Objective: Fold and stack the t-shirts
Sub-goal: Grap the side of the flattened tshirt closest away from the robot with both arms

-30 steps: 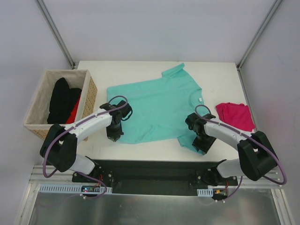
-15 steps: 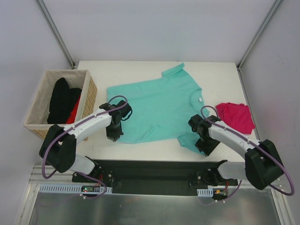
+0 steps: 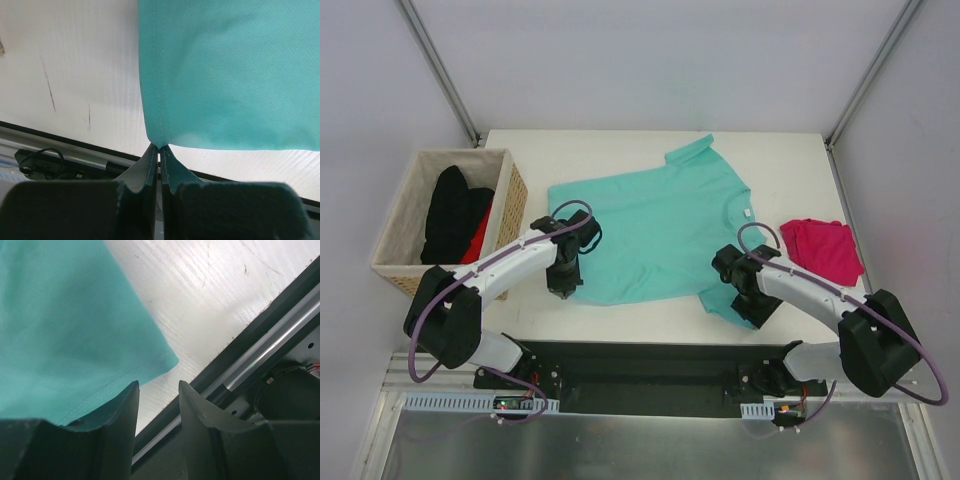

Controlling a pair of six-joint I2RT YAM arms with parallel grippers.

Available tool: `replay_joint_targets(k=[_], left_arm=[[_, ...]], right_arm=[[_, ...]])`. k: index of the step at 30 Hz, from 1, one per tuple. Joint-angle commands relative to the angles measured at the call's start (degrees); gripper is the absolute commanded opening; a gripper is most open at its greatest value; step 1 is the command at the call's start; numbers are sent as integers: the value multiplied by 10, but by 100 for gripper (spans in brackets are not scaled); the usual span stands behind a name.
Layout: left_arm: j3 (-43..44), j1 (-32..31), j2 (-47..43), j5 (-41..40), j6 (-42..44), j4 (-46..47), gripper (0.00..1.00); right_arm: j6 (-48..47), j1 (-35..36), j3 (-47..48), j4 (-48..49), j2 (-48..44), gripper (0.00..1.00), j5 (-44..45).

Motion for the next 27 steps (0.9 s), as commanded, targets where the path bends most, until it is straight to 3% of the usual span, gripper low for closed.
replay_joint_targets(k=[1,15,27], left_arm=[[23,5,-9,6,19,-26,0],[41,18,-15,-1,58,-53,0],[35,21,-33,4,56,-62,0]], right_arm=[[63,19,16,-32,6,41,63],[220,90,-3,-126,-20,41,108],[222,140,30,-116,58,41,111]])
